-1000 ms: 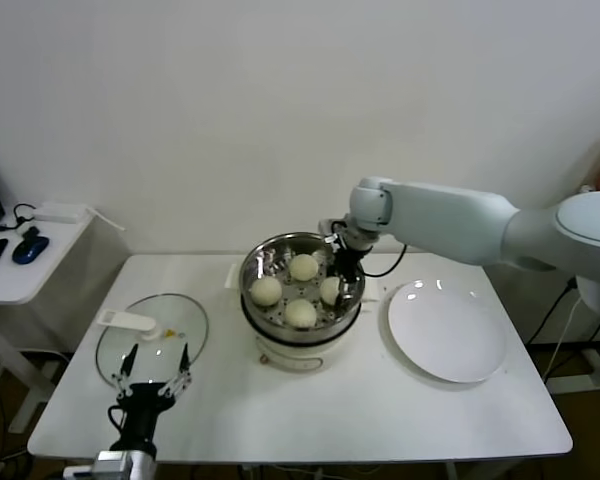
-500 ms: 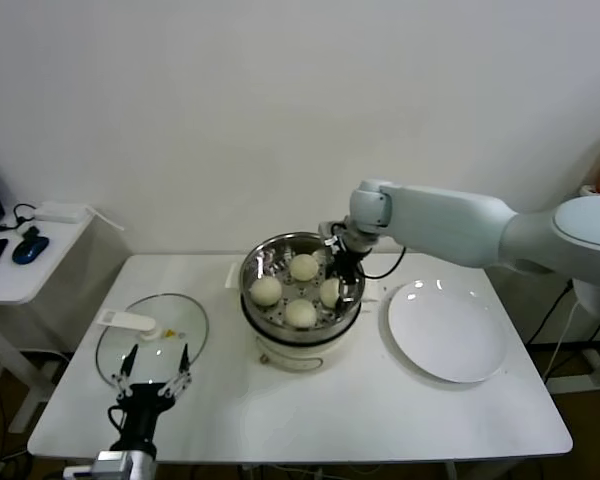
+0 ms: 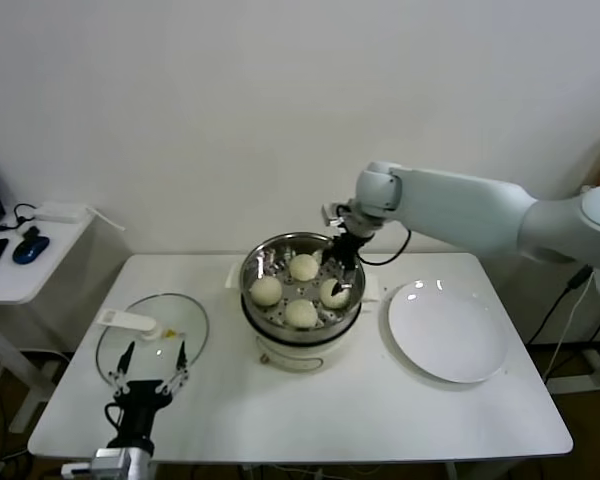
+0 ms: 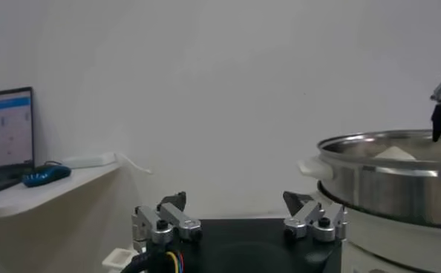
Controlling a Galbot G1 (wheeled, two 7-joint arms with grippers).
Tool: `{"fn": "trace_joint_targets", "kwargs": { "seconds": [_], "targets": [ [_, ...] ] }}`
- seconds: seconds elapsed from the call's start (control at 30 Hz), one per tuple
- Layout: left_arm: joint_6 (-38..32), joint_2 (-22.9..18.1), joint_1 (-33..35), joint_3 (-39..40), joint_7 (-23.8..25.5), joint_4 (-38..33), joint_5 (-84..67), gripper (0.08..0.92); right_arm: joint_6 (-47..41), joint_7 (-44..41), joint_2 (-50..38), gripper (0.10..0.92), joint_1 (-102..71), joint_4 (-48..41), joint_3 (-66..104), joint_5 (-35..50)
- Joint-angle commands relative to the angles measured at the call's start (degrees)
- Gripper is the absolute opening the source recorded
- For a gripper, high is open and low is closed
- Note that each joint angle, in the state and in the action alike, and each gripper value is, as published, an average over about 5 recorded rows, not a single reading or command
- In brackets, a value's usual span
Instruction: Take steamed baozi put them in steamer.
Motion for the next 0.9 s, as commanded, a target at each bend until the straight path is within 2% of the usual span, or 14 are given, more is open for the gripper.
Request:
{"fn": "trace_joint_targets", "kwargs": {
  "seconds": [0.03,0.33,0.57,0.7,0.9],
  "targets": [
    [0.1,0.3,-1.7,-0.6,-1.0,0.0,0.0,0.823,3.0,6.6,-13.2,0.823,-2.5,7.5,13.5,-1.7],
    [-0.6,0.9,-2.5,-1.6,-0.3,0.3,-1.1,0.823,4.3,14.8,-25.8,0.823,-22.6,13.3,42.3,-5.8],
    [-1.6,0.6,-2.8,-1.7,0.7,0.6,-1.5,0.823,7.1,22.7,-32.7,0.823,-45.3,20.6,66.0,-7.8],
    [-2.2,0.4,-2.7,-1.5,1.5,0.8,-1.3,0.823,11.6,30.2,-31.8,0.823,-61.7,24.4,81.6,-10.2],
    [-1.7,0.1,-2.6,-1.5,2.1,1.2,-0.7,0.823,19.3,37.2,-22.5,0.823,-84.1,28.1,103.1,-14.7]
  ]
}}
